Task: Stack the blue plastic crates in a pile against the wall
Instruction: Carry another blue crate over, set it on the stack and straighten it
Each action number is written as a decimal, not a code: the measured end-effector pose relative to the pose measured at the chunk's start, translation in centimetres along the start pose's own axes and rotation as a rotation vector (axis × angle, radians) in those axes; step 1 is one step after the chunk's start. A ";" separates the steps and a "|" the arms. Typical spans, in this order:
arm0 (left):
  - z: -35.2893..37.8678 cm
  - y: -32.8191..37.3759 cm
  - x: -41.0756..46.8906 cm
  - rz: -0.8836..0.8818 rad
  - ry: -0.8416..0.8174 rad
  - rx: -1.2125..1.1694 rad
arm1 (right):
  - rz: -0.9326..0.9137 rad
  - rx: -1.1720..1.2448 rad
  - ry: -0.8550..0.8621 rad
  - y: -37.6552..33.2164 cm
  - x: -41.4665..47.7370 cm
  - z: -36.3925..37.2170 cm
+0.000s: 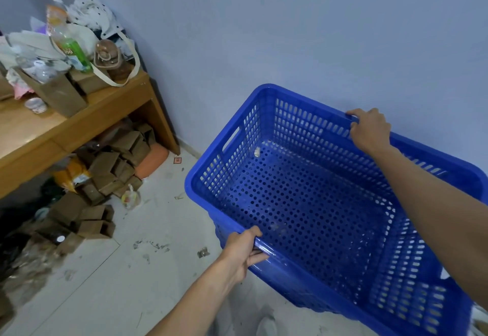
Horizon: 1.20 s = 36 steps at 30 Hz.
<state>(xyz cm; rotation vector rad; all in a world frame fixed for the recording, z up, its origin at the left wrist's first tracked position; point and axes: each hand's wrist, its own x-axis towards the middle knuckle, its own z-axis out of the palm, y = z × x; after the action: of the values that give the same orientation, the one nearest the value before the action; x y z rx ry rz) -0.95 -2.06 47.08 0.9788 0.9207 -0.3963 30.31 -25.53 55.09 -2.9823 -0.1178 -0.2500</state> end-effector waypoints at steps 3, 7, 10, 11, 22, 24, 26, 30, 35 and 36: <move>0.4 0.6 0.3 0.005 -0.023 0.005 | 0.029 0.009 -0.048 0.4 0.5 0.6; 0.8 1.3 0.5 -0.003 -0.021 0.017 | 0.065 0.079 -0.148 1.4 0.8 1.2; 1.1 1.5 0.9 0.006 -0.018 0.012 | 0.061 0.078 -0.239 2.1 0.8 1.5; 1.3 1.5 1.1 0.014 -0.012 0.008 | 0.051 0.075 -0.278 2.4 0.7 1.6; 2.4 2.4 1.5 0.011 -0.060 0.060 | -0.010 0.224 -0.437 3.4 -4.4 2.5; 2.2 2.6 1.4 -0.011 -0.110 0.121 | 0.001 0.224 -0.462 3.3 -6.0 2.0; 1.9 2.7 1.3 -0.044 -0.176 0.189 | 0.026 0.211 -0.469 3.0 -7.6 1.3; 1.3 3.3 1.5 -0.097 -0.242 0.277 | 0.075 0.214 -0.473 1.5 -10.9 -1.1; 0.2 4.7 2.2 -0.198 -0.334 0.501 | 0.146 0.240 -0.494 -0.3 -17.4 -3.8; 0.2 4.9 2.4 -0.206 -0.340 0.548 | 0.157 0.238 -0.508 -0.6 -19.0 -4.0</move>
<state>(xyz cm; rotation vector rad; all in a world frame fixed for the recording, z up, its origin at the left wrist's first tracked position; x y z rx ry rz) 3.71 0.63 47.81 1.2643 0.6098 -0.9940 10.97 -26.76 55.82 -2.7267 0.0321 0.5057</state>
